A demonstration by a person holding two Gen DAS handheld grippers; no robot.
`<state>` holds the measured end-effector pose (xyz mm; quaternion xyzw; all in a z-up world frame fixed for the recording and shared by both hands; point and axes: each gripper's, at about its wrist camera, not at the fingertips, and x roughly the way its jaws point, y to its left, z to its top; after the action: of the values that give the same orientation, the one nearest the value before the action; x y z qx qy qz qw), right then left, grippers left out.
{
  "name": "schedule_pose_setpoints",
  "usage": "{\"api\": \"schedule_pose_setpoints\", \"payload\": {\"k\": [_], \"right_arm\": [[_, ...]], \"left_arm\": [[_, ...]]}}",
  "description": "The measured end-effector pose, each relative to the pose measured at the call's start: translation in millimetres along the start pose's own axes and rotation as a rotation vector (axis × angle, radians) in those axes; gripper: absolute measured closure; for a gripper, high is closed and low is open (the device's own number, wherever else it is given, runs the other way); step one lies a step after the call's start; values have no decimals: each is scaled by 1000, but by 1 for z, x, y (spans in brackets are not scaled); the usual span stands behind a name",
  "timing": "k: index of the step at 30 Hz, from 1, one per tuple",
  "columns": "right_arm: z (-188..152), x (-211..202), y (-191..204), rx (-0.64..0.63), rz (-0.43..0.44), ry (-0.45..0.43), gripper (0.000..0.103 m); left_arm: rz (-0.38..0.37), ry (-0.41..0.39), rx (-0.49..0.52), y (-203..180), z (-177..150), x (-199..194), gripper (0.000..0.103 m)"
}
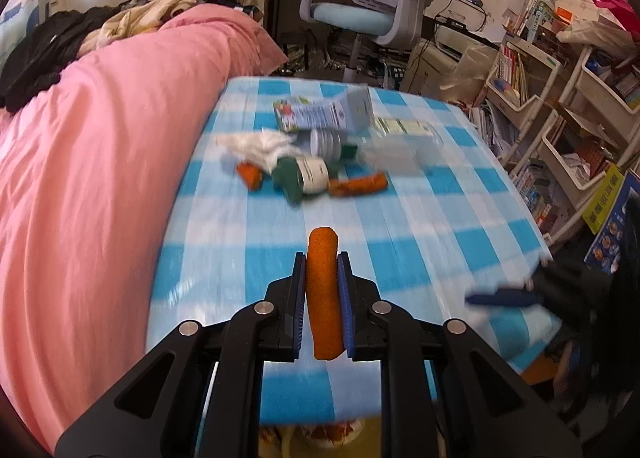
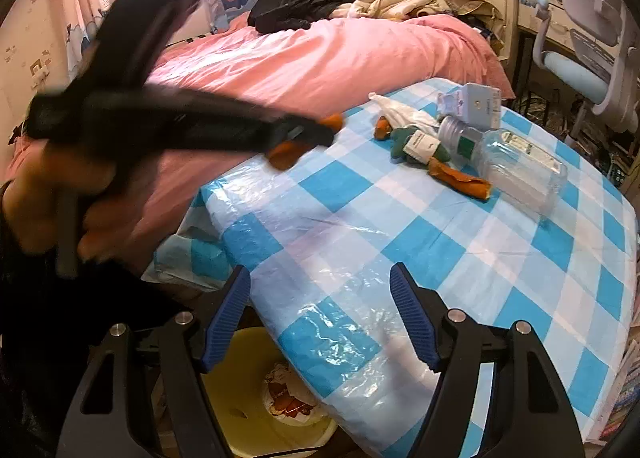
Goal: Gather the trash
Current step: 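Lower the carrot toy into the yellow bin and open the left gripper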
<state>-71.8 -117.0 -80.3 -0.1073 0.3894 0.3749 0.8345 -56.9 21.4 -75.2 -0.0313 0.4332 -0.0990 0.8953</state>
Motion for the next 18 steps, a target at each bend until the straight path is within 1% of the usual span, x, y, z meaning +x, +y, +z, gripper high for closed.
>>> {"api": "schedule_pose_setpoints", "payload": {"k": [4, 8, 10, 11, 12, 15, 18], "right_arm": [[-2, -2, -6, 12, -42, -1, 32], [-4, -4, -14, 33, -97, -2, 32], [-4, -5, -18, 43, -104, -4, 32], [-5, -6, -19, 47, -106, -6, 32], [-5, -7, -19, 50, -108, -8, 32], [-6, -8, -19, 49, -112, -7, 32], [-7, -9, -19, 49, -111, -7, 32]], "left_arm": [[-28, 56, 12, -13, -38, -9, 88], [-83, 171, 46, -33, -80, -6, 88], [-106, 242, 80, -45, -102, -3, 86], [-100, 250, 94, -49, -108, -3, 82], [-90, 259, 116, -53, -114, -4, 74], [-62, 225, 129, -54, -116, -13, 62], [-24, 144, 82, -43, -106, -25, 58]]}}
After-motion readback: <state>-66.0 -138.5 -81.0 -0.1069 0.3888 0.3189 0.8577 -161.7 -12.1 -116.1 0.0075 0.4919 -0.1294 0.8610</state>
